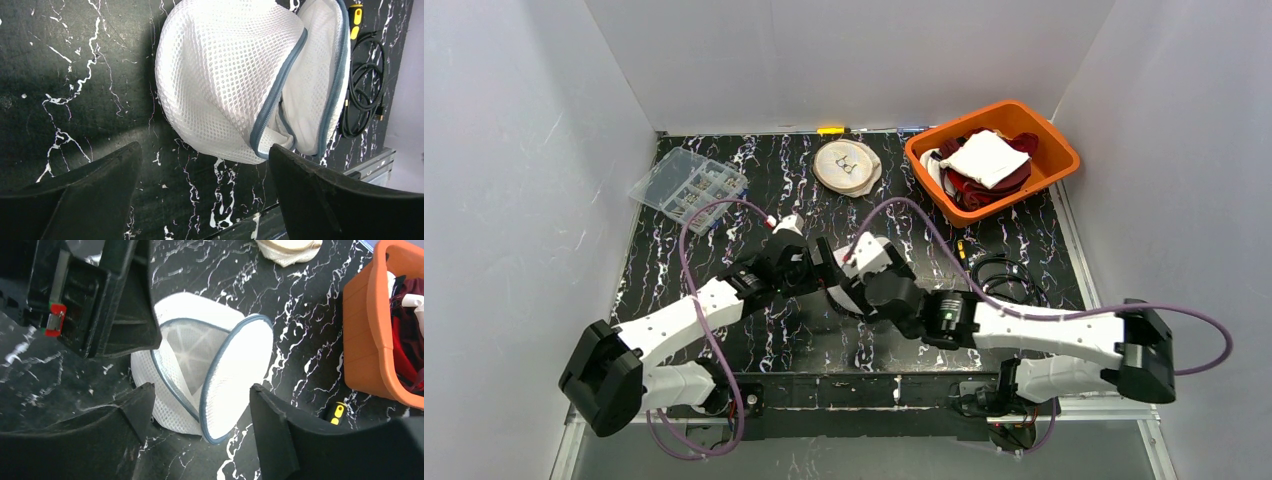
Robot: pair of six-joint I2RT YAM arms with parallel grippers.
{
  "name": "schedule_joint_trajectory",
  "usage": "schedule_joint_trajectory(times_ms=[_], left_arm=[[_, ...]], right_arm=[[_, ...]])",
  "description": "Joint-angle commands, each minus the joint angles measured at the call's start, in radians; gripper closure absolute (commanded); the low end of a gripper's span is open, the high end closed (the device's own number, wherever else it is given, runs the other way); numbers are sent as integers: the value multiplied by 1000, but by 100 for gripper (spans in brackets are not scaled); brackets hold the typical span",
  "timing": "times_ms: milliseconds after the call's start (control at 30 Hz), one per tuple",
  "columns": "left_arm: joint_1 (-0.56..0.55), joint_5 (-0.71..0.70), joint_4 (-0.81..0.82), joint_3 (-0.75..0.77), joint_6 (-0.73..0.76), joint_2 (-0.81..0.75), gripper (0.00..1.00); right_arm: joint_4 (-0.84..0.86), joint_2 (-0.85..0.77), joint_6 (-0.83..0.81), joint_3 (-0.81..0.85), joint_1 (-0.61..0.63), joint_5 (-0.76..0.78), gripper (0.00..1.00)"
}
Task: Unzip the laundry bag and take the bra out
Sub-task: Close the laundry bag at the center of the board.
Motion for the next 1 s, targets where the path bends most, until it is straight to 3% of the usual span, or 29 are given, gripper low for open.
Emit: schedule_joint_trajectory(times_ms=[0,267,467,967], left_arm=[[6,-20,-51,23,13,-63,2],[5,10,-89,117,86,-142,1],[-59,124,-108,271,161,-26,5],[-83,266,-115,431,212,346,28]], right_arm=[[46,-132,109,-37,-58,-66,19],[-56,-240,413,-91,-219,-56,15],[-115,-288,586,-172,-322,-31,15],[-158,-433,625,-215,-359,-11,16]])
